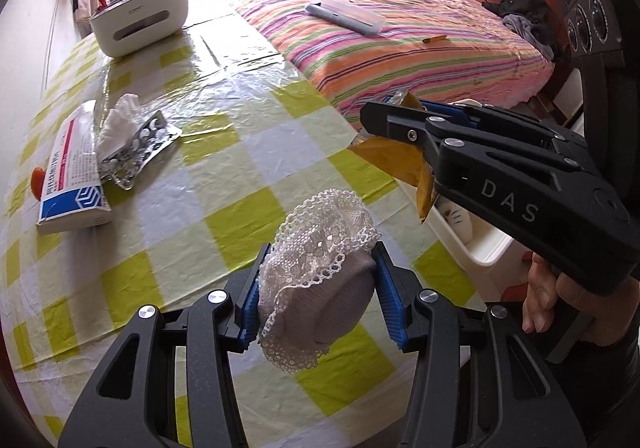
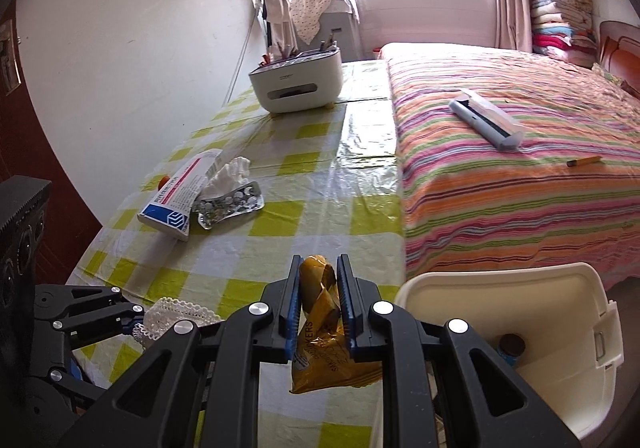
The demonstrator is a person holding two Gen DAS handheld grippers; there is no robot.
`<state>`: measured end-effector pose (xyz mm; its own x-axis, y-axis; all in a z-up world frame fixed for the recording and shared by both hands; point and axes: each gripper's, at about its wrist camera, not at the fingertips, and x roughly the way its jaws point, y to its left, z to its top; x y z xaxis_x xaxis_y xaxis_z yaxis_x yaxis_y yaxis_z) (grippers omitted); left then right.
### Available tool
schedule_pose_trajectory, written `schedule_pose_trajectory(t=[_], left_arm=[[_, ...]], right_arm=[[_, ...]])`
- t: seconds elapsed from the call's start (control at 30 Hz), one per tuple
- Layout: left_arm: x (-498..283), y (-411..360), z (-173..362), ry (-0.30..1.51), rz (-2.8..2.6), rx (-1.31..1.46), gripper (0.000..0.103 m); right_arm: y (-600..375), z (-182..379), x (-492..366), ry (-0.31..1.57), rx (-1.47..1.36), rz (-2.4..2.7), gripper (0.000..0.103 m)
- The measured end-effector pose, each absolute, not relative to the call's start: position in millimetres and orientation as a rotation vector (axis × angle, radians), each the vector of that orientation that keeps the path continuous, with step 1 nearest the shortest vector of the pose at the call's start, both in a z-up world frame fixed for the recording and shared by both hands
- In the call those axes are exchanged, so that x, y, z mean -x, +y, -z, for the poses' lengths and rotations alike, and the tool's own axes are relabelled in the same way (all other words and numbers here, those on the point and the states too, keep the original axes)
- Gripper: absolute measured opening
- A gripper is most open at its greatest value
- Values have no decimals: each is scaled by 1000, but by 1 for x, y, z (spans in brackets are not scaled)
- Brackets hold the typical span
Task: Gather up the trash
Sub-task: 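Carry the lace cloth with the left tool while the right tool carries the wrapper to the basin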
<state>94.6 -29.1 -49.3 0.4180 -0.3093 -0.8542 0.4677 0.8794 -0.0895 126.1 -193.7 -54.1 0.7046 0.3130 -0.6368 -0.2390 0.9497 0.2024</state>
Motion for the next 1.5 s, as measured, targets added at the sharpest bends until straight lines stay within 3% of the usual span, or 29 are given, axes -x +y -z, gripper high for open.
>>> schedule_pose_trajectory(t=[1.5], left_arm=[[-88, -145, 51, 999, 640, -264, 48]], right_arm=[[-324, 57, -104, 673, -268, -24, 17]])
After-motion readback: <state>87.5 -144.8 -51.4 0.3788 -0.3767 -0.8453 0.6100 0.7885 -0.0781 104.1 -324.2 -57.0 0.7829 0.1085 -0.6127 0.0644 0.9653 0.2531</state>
